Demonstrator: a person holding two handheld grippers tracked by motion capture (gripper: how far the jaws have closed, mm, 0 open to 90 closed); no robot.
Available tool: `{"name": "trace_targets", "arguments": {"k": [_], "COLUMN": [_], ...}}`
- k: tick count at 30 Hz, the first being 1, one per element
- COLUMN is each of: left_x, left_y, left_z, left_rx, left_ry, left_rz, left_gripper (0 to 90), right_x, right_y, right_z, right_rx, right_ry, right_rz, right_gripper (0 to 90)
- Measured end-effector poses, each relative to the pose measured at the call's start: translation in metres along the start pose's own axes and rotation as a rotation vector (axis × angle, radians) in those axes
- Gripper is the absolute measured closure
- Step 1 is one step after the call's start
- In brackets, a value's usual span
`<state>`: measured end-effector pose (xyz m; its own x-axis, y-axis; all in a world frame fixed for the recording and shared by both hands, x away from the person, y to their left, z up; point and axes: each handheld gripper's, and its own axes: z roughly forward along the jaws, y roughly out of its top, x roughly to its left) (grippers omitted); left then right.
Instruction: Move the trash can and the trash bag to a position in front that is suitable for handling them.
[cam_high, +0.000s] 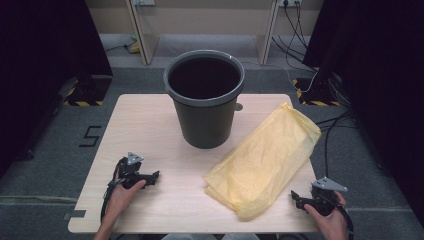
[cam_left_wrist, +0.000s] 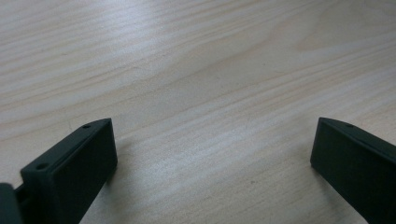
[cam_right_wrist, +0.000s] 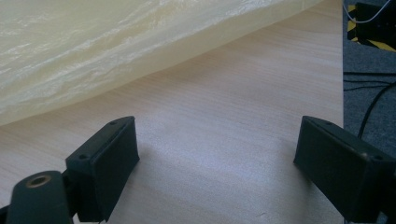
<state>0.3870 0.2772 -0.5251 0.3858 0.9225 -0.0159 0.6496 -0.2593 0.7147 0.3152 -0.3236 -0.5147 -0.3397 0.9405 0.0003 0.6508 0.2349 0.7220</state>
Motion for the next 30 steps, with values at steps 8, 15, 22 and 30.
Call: {"name": "trace_targets", "arguments": {"k": [8, 15, 22, 30], "left_x": [0.0000, 0.0000, 0.0000, 0.0003], "left_y": [0.0000, 0.0000, 0.0000, 0.0000], "left_z": [0.0000, 0.0000, -0.0001, -0.0003], "left_rx": [0.000, 0.000, 0.000, -0.002], "left_ry": [0.000, 0.000, -0.001, -0.004], "left_rz": [0.000, 0.000, 0.000, -0.001], "left_gripper": [0.0, 0.0, 0.0, 0.0], "right_x": [-0.0001, -0.0005, -0.0009, -0.0035], "right_y": [0.0000, 0.0001, 0.0002, 0.0033], "right_z": [0.0000, 0.0000, 0.0002, -0.0038], "right_rx": [0.000, 0.001, -0.001, -0.022], "right_ry": [0.001, 0.001, 0.003, -0.019], "right_rz": [-0.001, -0.005, -0.008, 0.024], "right_gripper": [13.4, 13.4, 13.4, 15.6]}}
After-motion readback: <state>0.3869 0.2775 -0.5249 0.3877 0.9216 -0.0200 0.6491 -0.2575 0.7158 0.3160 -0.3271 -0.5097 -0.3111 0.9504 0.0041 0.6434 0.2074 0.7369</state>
